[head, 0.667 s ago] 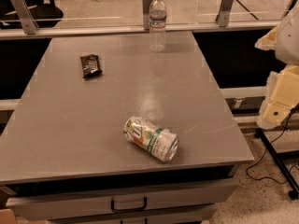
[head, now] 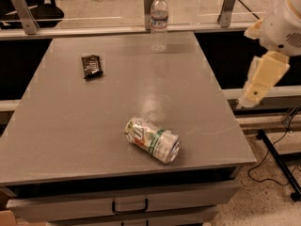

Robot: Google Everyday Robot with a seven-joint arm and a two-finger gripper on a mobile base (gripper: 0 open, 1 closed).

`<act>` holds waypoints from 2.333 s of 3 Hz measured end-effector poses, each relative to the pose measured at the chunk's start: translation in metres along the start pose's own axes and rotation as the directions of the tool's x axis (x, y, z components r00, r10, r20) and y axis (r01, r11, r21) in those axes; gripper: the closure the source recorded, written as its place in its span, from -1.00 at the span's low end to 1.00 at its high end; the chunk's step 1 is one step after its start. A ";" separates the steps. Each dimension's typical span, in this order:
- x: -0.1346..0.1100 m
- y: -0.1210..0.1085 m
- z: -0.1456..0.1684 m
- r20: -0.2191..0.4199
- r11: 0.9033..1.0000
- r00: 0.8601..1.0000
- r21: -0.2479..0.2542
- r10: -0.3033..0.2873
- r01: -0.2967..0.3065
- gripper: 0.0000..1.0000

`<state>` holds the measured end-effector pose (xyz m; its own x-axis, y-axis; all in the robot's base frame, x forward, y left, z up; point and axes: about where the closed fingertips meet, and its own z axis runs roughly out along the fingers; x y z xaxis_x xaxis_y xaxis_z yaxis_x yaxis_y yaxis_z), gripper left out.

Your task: Pick water bottle

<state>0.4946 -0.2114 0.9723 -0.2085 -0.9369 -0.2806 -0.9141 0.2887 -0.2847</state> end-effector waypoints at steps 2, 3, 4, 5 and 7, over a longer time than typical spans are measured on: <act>-0.062 -0.140 0.046 0.253 0.984 0.964 0.136 0.079 -0.117 -1.00; -0.063 -0.140 0.047 0.255 0.984 0.964 0.135 0.079 -0.117 -1.00; -0.075 -0.154 0.067 0.299 0.974 0.945 0.142 0.129 -0.178 -1.00; -0.095 -0.186 0.103 0.402 0.946 0.889 0.136 0.217 -0.293 -1.00; -0.144 -0.249 0.163 0.621 0.893 0.708 0.027 0.337 -0.449 -1.00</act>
Offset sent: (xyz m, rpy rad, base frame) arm 0.2460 0.0430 0.0344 0.3750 -0.3199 -0.1102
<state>0.8088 -0.1158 0.9341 -0.2399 -0.4435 -0.8635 -0.7133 0.6839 -0.1531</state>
